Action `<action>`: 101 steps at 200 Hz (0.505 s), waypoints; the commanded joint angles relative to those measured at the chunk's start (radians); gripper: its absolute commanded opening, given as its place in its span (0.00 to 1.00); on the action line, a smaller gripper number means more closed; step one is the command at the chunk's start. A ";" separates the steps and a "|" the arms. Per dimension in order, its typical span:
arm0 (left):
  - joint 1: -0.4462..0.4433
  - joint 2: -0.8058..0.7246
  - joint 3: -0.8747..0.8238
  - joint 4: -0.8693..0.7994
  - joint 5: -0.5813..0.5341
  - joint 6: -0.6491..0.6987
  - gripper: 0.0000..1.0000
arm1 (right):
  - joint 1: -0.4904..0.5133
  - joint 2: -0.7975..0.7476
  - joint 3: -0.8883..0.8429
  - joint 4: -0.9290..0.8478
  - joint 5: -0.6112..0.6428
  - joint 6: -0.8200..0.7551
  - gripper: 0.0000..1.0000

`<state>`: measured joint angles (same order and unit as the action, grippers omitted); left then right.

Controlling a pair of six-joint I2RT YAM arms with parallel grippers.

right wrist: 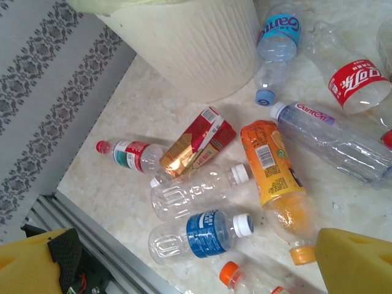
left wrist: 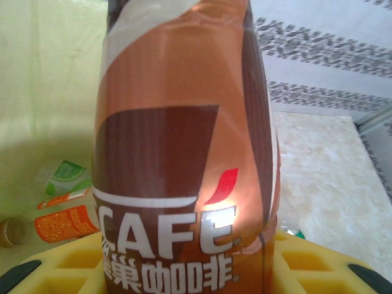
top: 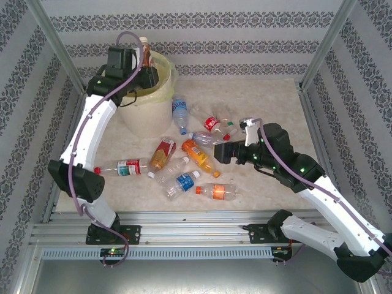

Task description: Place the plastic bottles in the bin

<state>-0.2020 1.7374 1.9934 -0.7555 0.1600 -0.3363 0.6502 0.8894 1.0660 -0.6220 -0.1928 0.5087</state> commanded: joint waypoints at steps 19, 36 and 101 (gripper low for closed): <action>0.023 0.115 0.165 -0.157 -0.058 -0.001 0.43 | -0.003 -0.029 0.007 -0.050 0.017 -0.036 0.98; 0.024 0.170 0.238 -0.233 -0.080 0.003 0.43 | -0.004 -0.031 -0.002 -0.048 0.045 -0.032 0.98; 0.036 0.272 0.331 -0.325 -0.062 -0.004 0.49 | -0.003 0.021 0.025 -0.088 0.060 -0.031 0.98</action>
<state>-0.1837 1.9957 2.3009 -1.0050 0.0967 -0.3382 0.6498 0.9062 1.0668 -0.6827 -0.1490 0.4904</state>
